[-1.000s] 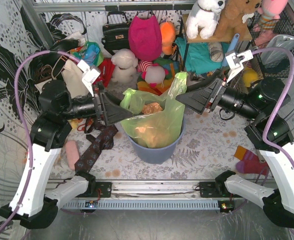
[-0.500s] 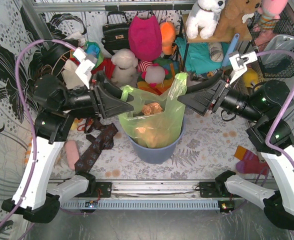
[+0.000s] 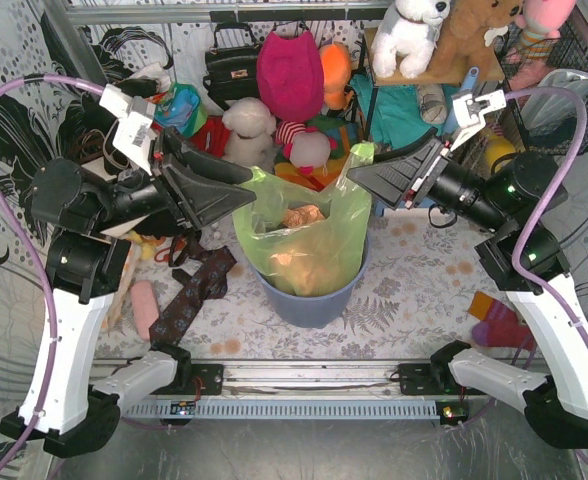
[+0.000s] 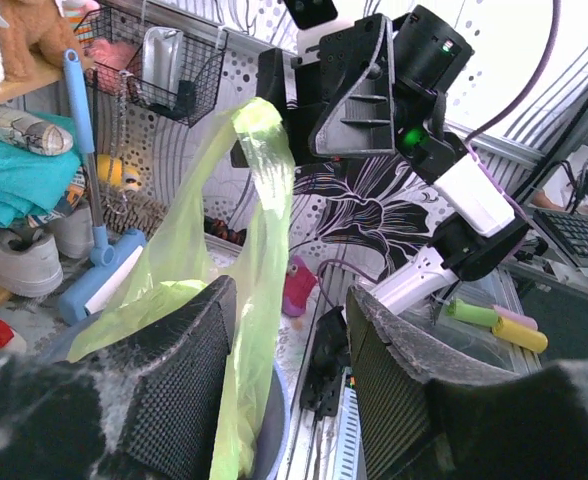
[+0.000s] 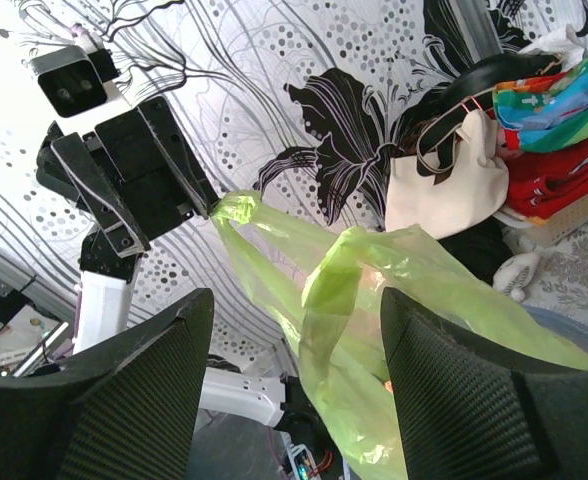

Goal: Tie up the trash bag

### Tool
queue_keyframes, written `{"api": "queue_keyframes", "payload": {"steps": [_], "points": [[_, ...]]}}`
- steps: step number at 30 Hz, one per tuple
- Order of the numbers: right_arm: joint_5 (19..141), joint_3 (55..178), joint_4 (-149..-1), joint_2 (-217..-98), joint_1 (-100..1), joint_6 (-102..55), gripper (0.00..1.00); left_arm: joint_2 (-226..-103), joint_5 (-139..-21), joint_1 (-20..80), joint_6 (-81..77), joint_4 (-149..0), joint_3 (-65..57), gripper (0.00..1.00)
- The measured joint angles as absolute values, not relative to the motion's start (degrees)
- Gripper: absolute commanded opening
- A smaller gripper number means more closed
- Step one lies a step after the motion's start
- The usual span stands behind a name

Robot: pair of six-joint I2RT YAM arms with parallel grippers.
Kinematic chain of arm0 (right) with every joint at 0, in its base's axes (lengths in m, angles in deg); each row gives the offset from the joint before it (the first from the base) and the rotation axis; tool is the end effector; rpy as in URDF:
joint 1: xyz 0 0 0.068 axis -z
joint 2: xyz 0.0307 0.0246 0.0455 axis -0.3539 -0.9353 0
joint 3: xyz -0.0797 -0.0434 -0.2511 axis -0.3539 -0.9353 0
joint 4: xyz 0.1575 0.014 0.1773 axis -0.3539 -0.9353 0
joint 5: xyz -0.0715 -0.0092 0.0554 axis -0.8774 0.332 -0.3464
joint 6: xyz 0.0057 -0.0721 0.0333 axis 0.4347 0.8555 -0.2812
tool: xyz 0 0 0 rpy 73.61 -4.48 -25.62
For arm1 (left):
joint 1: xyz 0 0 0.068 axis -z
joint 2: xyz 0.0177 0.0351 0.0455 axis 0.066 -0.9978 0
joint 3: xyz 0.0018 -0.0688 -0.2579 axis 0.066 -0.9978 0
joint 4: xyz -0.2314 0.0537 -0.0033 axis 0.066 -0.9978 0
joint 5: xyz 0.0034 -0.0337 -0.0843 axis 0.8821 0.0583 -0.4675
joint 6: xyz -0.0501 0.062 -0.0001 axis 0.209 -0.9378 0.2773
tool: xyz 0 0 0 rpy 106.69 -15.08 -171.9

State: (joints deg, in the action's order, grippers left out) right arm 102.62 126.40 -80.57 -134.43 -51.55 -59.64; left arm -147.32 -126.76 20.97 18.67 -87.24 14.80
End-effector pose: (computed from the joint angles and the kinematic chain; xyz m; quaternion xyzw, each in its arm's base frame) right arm 0.1299 0.1175 0.5365 -0.1552 0.5623 0.5971 0.5506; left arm 0.1163 -0.0947 0.5449 0.3167 0.5391 -0.5408 0.5626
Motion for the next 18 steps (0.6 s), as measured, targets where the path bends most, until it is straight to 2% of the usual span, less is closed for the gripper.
{"api": "queue_keyframes", "payload": {"steps": [8,13,18], "points": [[100.5,123.9,-79.0,-134.2,-51.6,-61.3,0.65,-149.1,-123.7,20.9,16.2,-91.1,14.8,0.71],[100.3,123.8,-79.0,-133.9,-51.6,-61.5,0.63,-149.6,-119.5,20.6,11.3,-99.7,16.4,0.72],[99.4,123.8,-79.5,-133.4,-51.6,-61.4,0.56,-149.2,-115.5,20.6,8.2,-105.0,17.8,0.72]]}}
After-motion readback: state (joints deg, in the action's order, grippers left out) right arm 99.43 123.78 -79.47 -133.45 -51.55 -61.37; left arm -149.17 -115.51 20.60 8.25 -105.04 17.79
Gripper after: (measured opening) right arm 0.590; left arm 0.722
